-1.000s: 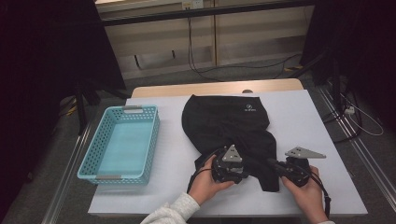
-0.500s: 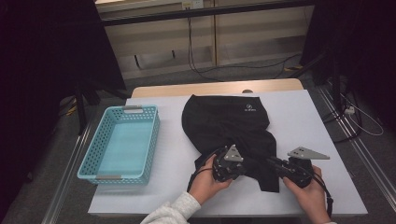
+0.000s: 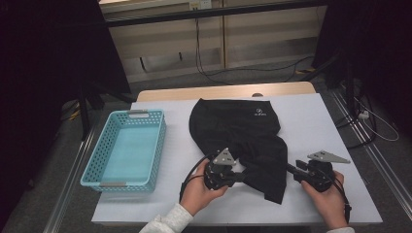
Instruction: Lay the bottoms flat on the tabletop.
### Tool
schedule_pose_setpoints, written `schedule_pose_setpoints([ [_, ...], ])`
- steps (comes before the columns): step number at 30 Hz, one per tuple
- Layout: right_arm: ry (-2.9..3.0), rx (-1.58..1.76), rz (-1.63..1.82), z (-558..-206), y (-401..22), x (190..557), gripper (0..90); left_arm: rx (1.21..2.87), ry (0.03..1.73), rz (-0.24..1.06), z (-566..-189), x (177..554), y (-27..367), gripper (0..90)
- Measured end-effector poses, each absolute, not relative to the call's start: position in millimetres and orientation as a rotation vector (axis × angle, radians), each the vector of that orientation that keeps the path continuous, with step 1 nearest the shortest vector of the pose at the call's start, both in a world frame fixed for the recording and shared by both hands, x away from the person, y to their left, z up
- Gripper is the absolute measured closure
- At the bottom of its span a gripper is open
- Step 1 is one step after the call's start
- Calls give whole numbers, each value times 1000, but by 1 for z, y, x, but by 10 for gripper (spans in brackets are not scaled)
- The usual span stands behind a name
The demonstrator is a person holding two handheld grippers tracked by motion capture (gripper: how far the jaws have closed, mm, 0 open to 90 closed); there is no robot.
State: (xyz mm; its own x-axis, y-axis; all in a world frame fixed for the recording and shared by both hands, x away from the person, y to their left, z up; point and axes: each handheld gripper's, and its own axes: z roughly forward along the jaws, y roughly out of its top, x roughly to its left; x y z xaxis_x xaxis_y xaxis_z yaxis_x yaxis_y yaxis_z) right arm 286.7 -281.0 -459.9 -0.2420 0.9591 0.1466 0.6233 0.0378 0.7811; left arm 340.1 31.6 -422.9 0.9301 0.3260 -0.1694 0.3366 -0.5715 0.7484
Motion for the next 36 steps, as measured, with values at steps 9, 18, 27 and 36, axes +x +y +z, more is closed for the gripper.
schedule_pose_setpoints([
  [9,1938,1613,1052,-464,-272,299,650,2181,541,3,-420,346,54,898],
  [18,2004,1583,1101,-460,-277,302,900,2166,565,11,-421,347,60,897],
  [27,1870,1618,1146,-444,-312,295,900,2154,562,11,-424,347,56,897],
  [36,1870,1580,1106,-450,-306,303,900,2154,624,43,-436,354,57,897],
])
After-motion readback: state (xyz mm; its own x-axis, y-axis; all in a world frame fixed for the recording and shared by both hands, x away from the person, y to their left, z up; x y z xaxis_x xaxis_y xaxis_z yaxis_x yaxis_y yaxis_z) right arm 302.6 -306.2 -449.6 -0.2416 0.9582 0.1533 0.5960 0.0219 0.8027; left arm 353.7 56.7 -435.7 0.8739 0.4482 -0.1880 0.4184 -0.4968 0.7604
